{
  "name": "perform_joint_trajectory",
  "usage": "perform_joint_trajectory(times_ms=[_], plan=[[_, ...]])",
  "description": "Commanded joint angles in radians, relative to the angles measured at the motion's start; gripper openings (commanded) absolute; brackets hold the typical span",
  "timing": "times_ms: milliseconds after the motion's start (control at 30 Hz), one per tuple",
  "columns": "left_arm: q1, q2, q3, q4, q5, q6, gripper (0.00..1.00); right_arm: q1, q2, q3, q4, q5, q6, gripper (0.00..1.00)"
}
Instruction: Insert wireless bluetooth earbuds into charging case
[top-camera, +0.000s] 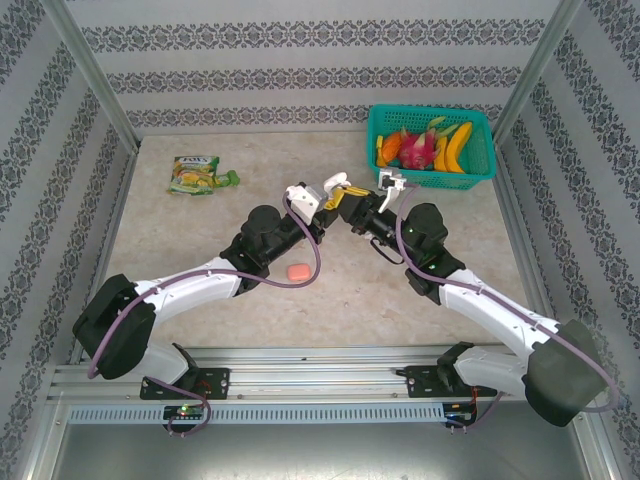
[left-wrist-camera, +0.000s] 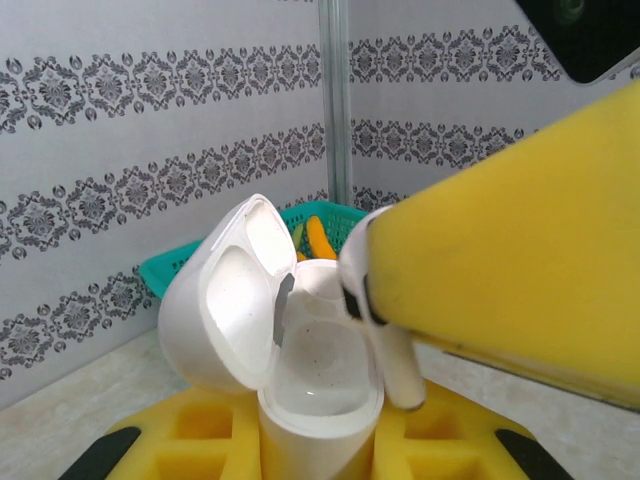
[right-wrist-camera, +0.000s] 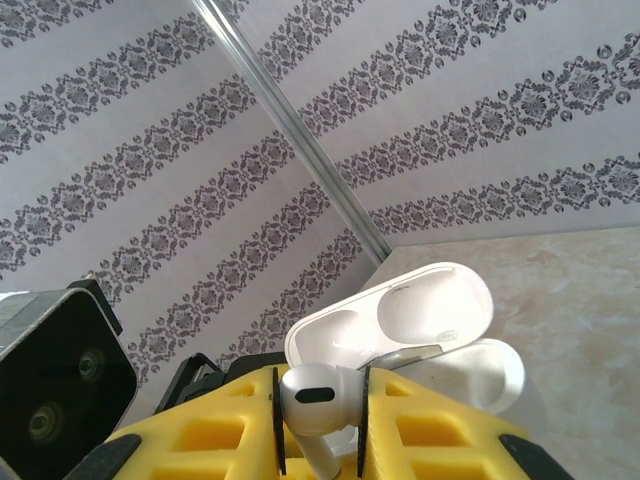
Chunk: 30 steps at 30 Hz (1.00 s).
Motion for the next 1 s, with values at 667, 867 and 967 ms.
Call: perform_joint_trajectory(times_ms=[667,867,967], plan=[[0.014,0.0,0.045,0.021,0.066,-0.047,0.0,-0.001,0.036,0.024,0.099,0.019,0.009,0.21],[0.014,0.006,0.049,0.013,0.059,-0.043,0.0,-0.012,0.01,0.029,0.076,0.013,0.013,0.21],[0.014,0.011,0.058,0.004,0.064,-0.039,0.0,-0.016,0.0,0.031,0.072,0.004,0.016,0.21]])
